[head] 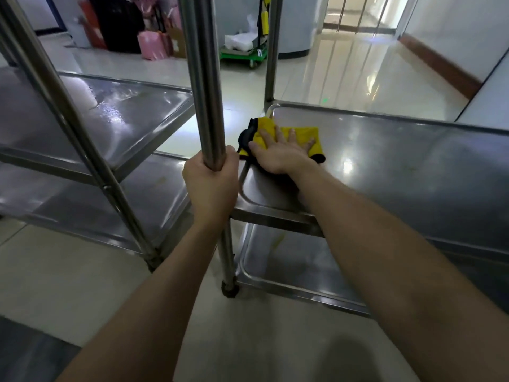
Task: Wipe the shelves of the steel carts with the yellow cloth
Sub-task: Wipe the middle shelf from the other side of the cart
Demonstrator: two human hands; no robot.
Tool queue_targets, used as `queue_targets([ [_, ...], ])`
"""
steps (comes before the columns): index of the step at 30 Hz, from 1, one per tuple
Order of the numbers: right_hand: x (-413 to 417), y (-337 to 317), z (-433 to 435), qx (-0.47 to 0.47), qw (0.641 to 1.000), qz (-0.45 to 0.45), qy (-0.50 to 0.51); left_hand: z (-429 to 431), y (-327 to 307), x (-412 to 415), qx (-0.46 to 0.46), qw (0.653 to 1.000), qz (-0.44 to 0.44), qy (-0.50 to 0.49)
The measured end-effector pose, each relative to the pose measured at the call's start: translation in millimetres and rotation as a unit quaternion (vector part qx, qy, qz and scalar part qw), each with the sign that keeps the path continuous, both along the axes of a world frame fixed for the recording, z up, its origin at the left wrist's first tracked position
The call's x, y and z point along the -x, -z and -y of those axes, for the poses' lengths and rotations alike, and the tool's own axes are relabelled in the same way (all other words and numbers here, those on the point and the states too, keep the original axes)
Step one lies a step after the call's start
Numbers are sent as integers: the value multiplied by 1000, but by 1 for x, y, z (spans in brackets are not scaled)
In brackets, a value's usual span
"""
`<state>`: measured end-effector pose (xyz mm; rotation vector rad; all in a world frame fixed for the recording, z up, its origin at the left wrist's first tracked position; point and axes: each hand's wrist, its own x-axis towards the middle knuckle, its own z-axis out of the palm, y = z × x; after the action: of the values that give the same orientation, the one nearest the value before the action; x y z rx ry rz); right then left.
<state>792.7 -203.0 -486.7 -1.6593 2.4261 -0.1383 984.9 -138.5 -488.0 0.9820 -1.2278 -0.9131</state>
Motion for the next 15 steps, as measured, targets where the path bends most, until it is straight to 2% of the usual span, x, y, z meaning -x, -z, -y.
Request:
queue_targets([
  [4, -31, 10, -64, -14, 998, -18, -52, 0, -3, -1, -21, 1000, 7, 2],
  [7, -27, 11, -113, -19, 997, 4, -74, 3, -3, -5, -40, 999, 36, -10],
  [15, 82, 13, -218, -17, 999, 8, 43, 11, 2, -7, -50, 998, 31, 25],
])
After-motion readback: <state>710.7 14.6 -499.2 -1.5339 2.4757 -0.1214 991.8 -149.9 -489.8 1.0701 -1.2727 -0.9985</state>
